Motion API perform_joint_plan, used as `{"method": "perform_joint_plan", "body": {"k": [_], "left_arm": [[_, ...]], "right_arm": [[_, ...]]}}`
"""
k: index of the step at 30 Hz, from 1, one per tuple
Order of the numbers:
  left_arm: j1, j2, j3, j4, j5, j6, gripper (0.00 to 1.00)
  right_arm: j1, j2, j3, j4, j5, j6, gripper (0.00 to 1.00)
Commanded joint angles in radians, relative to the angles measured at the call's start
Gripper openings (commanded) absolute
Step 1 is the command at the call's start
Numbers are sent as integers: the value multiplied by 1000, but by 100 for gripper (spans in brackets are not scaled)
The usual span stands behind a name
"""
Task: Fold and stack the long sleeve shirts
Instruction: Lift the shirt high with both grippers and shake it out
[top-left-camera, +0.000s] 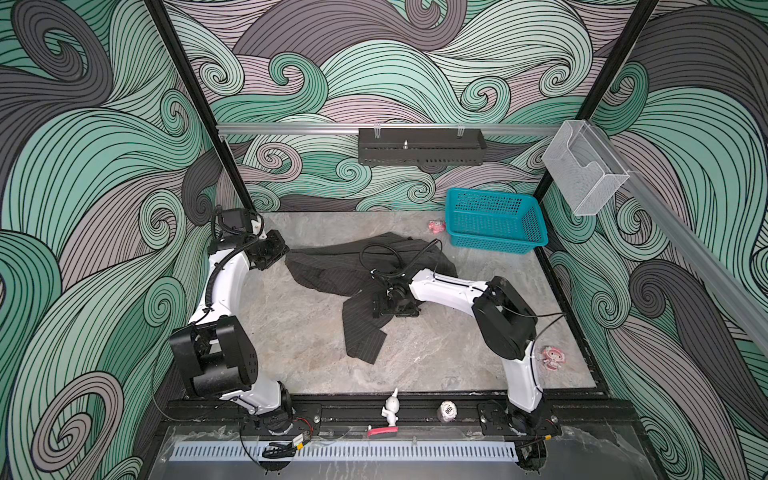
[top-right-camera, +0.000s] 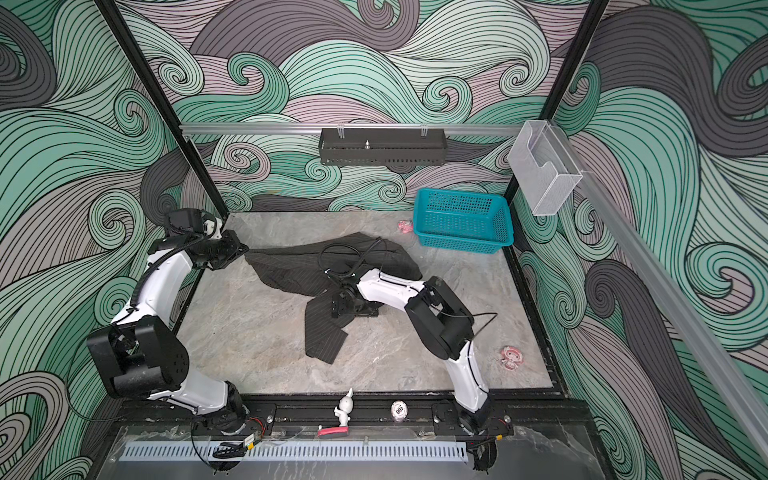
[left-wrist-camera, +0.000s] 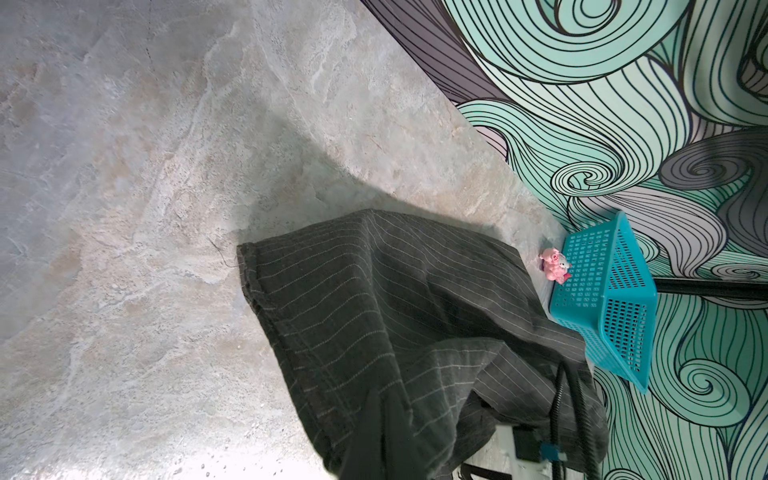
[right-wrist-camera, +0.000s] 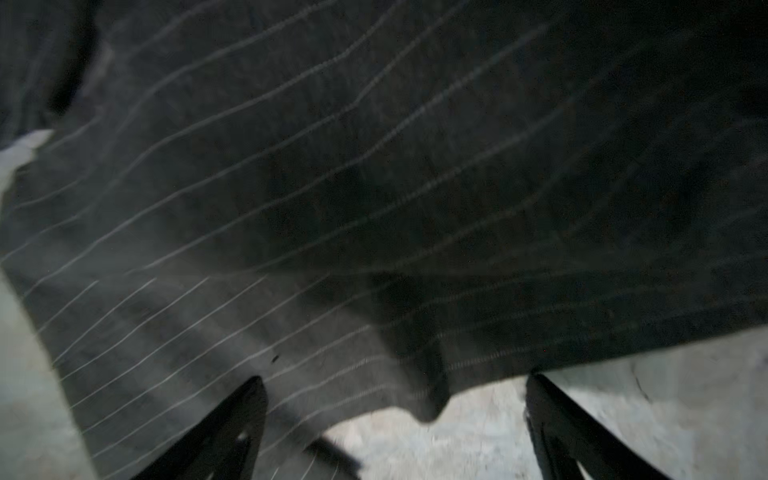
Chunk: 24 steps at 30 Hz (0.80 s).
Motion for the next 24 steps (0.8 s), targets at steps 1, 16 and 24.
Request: {"method": "perform_joint_plan", "body": {"k": [1,16,24], "left_arm": [[-3,-33,5,-27,10,19,0],[10,65,138,-35,-21,30,0],[-17,252,320,18,-27,-8,0]], "right_arm": [[4,40,19,-73,81,-24,86],[-243,-583,-56,-245,5,-293,0],[-532,-636,39,-271,-110,-362,0]]}}
